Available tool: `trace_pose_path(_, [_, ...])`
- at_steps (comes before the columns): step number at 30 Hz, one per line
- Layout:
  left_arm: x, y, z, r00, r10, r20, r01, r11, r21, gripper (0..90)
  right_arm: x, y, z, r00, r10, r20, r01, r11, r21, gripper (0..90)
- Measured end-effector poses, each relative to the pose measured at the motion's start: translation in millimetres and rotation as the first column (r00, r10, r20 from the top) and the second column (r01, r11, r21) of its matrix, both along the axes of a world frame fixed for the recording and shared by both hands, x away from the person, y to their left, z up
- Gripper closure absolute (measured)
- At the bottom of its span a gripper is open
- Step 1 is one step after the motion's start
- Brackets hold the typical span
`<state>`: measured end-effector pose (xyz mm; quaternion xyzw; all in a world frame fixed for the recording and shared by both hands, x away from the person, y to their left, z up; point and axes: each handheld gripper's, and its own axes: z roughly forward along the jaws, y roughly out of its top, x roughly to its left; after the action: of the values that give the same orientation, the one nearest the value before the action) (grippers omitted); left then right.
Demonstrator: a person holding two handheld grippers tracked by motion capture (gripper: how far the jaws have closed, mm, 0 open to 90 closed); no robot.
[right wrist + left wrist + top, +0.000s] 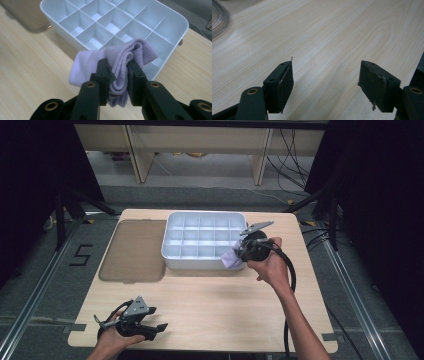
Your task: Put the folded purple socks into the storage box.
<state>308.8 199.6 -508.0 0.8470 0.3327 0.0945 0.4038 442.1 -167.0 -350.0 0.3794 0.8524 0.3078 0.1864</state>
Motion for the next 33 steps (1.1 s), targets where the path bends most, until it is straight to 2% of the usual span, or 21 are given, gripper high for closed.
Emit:
trace_pose_path(3, [-0.4,-0.7,-0.2,1.0,0.004,0.0,-0.004,0.9999,-0.01,27.3,7.8,-2.3,2.7,0.9992,-0.037,-0.013,0.037,0.9993,0.006,74.3])
trace_pose_path(4, [-0.2,-0.9,-0.4,1.0,0.001,0.001,-0.001,0.9999,-0.012,27.3,11.5,-3.5,3.2,0.9994,-0.035,0.003,0.035,0.9994,-0.003,74.3])
trace_pose_path(5, [0.4,0.0,0.0,1.0,-0.008,0.001,0.008,1.0,0.001,27.3,14.1,-4.2,3.9,0.9992,-0.04,0.001,0.04,0.9992,-0.004,74.3])
trace_pose_path(8, [0.5,-0.1,0.2,1.0,-0.008,-0.003,0.008,1.0,-0.001,27.3,22.2,-4.2,3.9,0.9981,-0.061,-0.011,0.061,0.998,-0.015,74.2])
trace_pose_path(9, [-0.2,-1.2,-0.4,1.0,0.002,-0.002,-0.002,0.9999,-0.015,27.3,26.1,-5.1,3.6,0.9986,-0.052,0.001,0.052,0.9983,-0.026,74.2])
trace_pose_path(11, [-0.1,-0.8,0.1,1.0,-0.002,-0.002,0.002,1.0,-0.007,27.3,31.3,-4.5,2.7,0.9979,-0.064,-0.008,0.064,0.9976,-0.026,74.2])
trace_pose_path(14, [0.4,0.5,1.3,0.9998,-0.018,-0.001,0.018,0.9997,0.014,27.3,42.3,-3.9,-1.7,0.9977,-0.067,-0.005,0.067,0.9967,-0.045,74.2])
trace_pose_path(17, [0.6,0.5,1.1,0.9999,-0.015,0.0,0.015,0.9998,0.017,27.4,49.5,-3.5,-5.2,0.9973,-0.074,-0.008,0.073,0.9957,-0.057,74.2])
trace_pose_path(18, [0.0,-0.4,0.9,1.0,-0.009,-0.003,0.009,1.0,-0.003,27.4,49.5,-3.5,-5.2,0.9973,-0.074,-0.008,0.073,0.9957,-0.057,74.2])
trace_pose_path(22, [-0.4,0.0,0.7,1.0,0.0,-0.009,0.0,1.0,-0.003,27.4,58.4,-4.5,-8.4,0.9957,-0.093,-0.005,0.092,0.9928,-0.076,74.2])
trace_pose_path(23, [-1.0,-1.1,0.2,0.9999,0.009,-0.01,-0.009,0.9998,-0.016,27.4,60.2,-5.0,-9.0,0.995,-0.1,-0.006,0.099,0.9917,-0.082,74.2])
trace_pose_path(24, [-0.7,-0.7,0.3,1.0,0.001,-0.005,-0.001,1.0,-0.008,27.4,62.0,-5.5,-10.0,0.9945,-0.105,-0.007,0.104,0.9906,-0.089,74.2])
trace_pose_path(25, [0.2,0.5,1.0,0.9999,-0.015,0.0,0.015,0.9997,0.017,27.4,64.0,-5.5,-11.7,0.994,-0.109,-0.007,0.108,0.9897,-0.095,74.2])
trace_pose_path(26, [-1.1,-0.8,0.6,0.9999,-0.003,-0.016,0.003,1.0,0.005,27.4,66.0,-5.4,-13.6,0.994,-0.109,-0.01,0.107,0.9891,-0.101,74.2])
trace_pose_path(27, [-0.2,0.0,1.3,0.9998,-0.02,-0.008,0.021,0.9996,0.018,27.4,68.0,-5.4,-15.3,0.9938,-0.11,-0.011,0.108,0.9875,-0.114,74.2])
trace_pose_path(31, [-0.4,-0.3,1.0,0.9998,-0.016,-0.009,0.017,0.9998,0.014,27.4,74.4,-4.0,-22.1,0.9904,-0.136,-0.026,0.131,0.9814,-0.141,74.2])
trace_pose_path(33, [-0.5,-0.5,0.2,0.9999,0.001,-0.015,-0.001,0.9999,0.015,27.4,78.1,-3.5,-25.5,0.9921,-0.121,-0.033,0.114,0.9801,-0.162,74.2])
